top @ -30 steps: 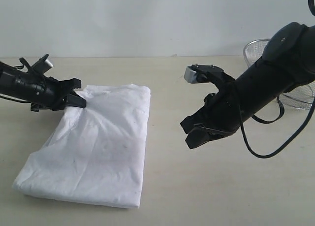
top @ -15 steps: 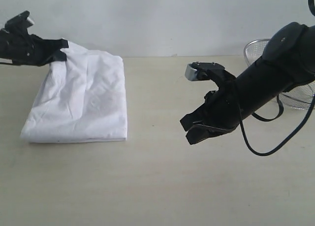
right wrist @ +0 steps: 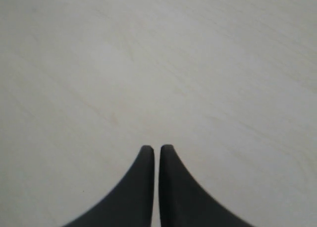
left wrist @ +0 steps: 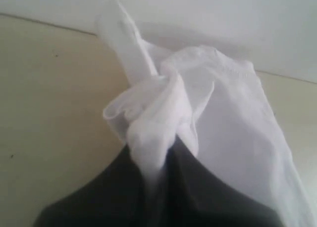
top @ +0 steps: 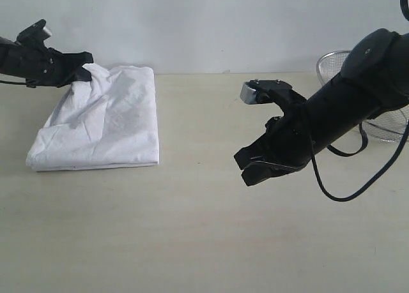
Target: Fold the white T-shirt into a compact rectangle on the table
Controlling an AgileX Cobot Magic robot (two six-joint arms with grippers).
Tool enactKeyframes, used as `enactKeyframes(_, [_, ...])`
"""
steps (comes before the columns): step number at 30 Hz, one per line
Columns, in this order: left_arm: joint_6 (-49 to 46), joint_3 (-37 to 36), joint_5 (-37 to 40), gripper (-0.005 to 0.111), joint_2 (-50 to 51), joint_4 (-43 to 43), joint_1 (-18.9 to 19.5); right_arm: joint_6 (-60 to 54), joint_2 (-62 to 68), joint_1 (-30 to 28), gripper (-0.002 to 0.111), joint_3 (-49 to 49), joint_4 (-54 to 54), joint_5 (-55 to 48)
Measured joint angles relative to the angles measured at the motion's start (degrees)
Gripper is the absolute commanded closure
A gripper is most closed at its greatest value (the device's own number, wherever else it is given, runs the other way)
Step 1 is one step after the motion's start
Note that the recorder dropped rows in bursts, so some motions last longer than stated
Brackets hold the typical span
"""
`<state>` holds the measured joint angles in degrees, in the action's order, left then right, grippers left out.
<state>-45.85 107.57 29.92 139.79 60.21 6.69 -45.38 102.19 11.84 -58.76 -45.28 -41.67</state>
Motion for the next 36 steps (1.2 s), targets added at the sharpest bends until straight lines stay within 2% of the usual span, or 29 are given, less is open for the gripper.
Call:
enactKeyframes(9, [0.74, 1.92, 1.04, 0.102, 0.64, -1.48, 0.00, -0.28, 0.00, 0.00, 0.108, 0.00, 0.00, 0.00])
enactKeyframes(11, [0.74, 1.97, 1.18, 0.098, 0.64, -1.62, 0.00, -0.39, 0.00, 0.00, 0.108, 0.00, 0.00, 0.00])
enactKeyframes(14, [0.74, 2.07, 1.41, 0.081, 0.64, -2.01, 0.00, -0.50, 0.00, 0.00, 0.108, 0.00, -0.10, -0.11])
enactKeyframes(15, [0.74, 2.06, 1.51, 0.071, 0.64, -2.01, 0.00, -0.64, 0.00, 0.00, 0.108, 0.00, -0.10, -0.33])
enactKeyframes(18, [0.74, 2.06, 2.80, 0.051, 0.64, -2.11, 0.00, -0.64, 0.00, 0.00, 0.108, 0.00, -0.10, -0.99])
enactKeyframes(20, [1.34, 2.06, 4.08, 0.048, 0.64, -2.40, 0.00, -0.90, 0.00, 0.00, 0.108, 0.00, -0.10, -1.39])
enactKeyframes(28, [2.36, 2.06, 5.21, 0.048, -4.70, -8.78, 0.97, -1.02, 0.00, 0.00, 0.108, 0.00, -0.10, -1.96])
enactKeyframes(30, [2.81, 2.06, 5.21, 0.052, -6.49, -9.97, 1.74, -1.02, 0.00, 0.00, 0.108, 0.00, -0.10, -2.06])
enactKeyframes(32, [3.81, 2.21, 5.75, 0.066, -7.98, -11.06, 2.54, -1.11, 0.00, 0.00, 0.108, 0.00, -0.10, -2.06])
enactKeyframes(34, [4.24, 2.34, 7.37, 0.087, -8.81, -11.45, 2.86, -1.37, 0.00, 0.00, 0.108, 0.00, -0.10, -2.06])
enactKeyframes(36, [4.39, 2.33, 9.57, 0.102, -9.23, -12.11, 2.86, -1.53, 0.00, 0.00, 0.108, 0.00, -0.10, -2.06])
